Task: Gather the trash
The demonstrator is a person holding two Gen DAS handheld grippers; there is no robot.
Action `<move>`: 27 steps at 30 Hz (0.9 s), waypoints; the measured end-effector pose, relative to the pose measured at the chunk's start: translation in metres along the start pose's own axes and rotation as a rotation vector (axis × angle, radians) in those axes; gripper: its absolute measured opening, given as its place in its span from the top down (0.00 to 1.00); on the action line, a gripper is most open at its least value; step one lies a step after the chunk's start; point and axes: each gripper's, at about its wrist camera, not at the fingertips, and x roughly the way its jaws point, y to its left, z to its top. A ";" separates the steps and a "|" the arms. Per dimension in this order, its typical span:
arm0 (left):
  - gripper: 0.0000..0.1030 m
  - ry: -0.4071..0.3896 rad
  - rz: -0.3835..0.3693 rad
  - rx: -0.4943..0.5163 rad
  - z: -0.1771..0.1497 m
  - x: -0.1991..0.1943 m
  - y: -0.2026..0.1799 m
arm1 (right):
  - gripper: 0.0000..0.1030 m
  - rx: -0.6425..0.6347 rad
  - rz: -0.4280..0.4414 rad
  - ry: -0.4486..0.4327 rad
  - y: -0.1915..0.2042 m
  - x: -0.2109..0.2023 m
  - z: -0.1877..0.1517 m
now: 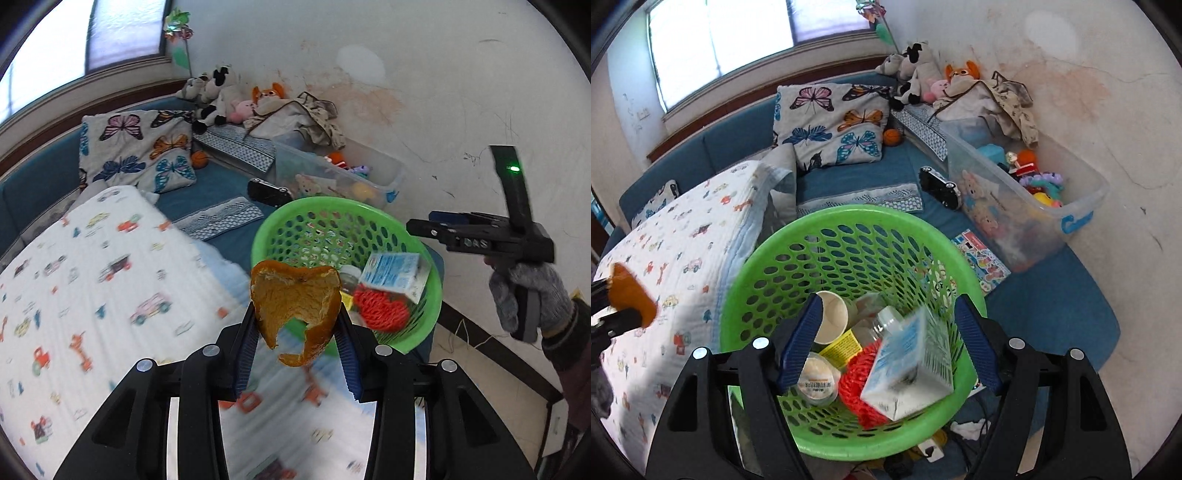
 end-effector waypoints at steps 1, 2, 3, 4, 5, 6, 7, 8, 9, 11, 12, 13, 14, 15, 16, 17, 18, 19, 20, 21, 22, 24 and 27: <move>0.62 0.007 -0.001 0.005 0.004 0.006 -0.004 | 0.28 -0.002 0.005 -0.008 0.000 -0.005 -0.002; 0.62 0.013 -0.001 0.008 0.008 0.013 -0.008 | 0.28 -0.005 0.007 -0.015 0.000 -0.009 -0.003; 0.62 0.017 -0.005 0.009 0.010 0.017 -0.011 | 0.28 -0.007 0.008 -0.026 0.000 -0.015 -0.005; 0.62 0.023 -0.011 0.012 0.013 0.023 -0.014 | 0.27 -0.007 0.011 -0.034 0.000 -0.020 -0.008; 0.62 0.029 -0.012 0.014 0.016 0.030 -0.018 | 0.27 -0.007 0.014 -0.038 0.001 -0.024 -0.009; 0.62 0.033 -0.014 0.014 0.017 0.033 -0.020 | 0.27 -0.008 0.020 -0.041 0.001 -0.028 -0.011; 0.62 0.041 -0.022 0.010 0.020 0.040 -0.024 | 0.27 -0.011 0.021 -0.046 0.002 -0.032 -0.013; 0.62 0.050 -0.025 0.008 0.021 0.045 -0.027 | 0.26 -0.014 0.021 -0.051 0.002 -0.035 -0.014; 0.62 0.059 -0.025 0.010 0.022 0.051 -0.030 | 0.26 -0.017 0.022 -0.056 0.002 -0.039 -0.017; 0.62 0.080 -0.025 0.018 0.024 0.063 -0.038 | 0.25 -0.016 0.026 -0.066 0.002 -0.044 -0.020; 0.62 0.089 -0.022 0.023 0.025 0.068 -0.041 | 0.25 -0.014 0.031 -0.070 0.002 -0.047 -0.021; 0.62 0.102 -0.021 0.028 0.026 0.076 -0.045 | 0.25 -0.012 0.036 -0.072 0.002 -0.049 -0.023; 0.61 0.110 -0.021 0.029 0.027 0.081 -0.049 | 0.25 -0.010 0.039 -0.073 0.002 -0.051 -0.024; 0.61 0.117 -0.020 0.030 0.028 0.085 -0.051 | 0.25 -0.009 0.040 -0.073 0.002 -0.051 -0.026; 0.60 0.123 -0.020 0.030 0.029 0.088 -0.053 | 0.25 -0.009 0.043 -0.072 0.001 -0.052 -0.028; 0.60 0.129 -0.024 0.030 0.030 0.092 -0.056 | 0.25 -0.008 0.044 -0.072 0.002 -0.052 -0.030; 0.58 0.135 -0.021 0.031 0.031 0.095 -0.059 | 0.25 -0.008 0.046 -0.072 0.002 -0.053 -0.032; 0.57 0.137 -0.018 0.033 0.032 0.097 -0.060 | 0.25 -0.007 0.049 -0.072 0.002 -0.053 -0.033; 0.54 0.137 -0.021 0.036 0.032 0.098 -0.062 | 0.25 -0.005 0.051 -0.073 0.001 -0.054 -0.035; 0.53 0.138 -0.022 0.038 0.032 0.099 -0.063 | 0.25 -0.001 0.053 -0.072 0.001 -0.054 -0.036; 0.47 0.137 -0.015 0.039 0.032 0.099 -0.064 | 0.25 0.004 0.056 -0.071 0.000 -0.054 -0.038; 0.39 0.128 -0.014 0.037 0.031 0.097 -0.064 | 0.25 0.010 0.061 -0.069 -0.002 -0.054 -0.039; 0.35 0.118 -0.007 0.030 0.031 0.091 -0.062 | 0.25 0.019 0.060 -0.072 -0.003 -0.054 -0.041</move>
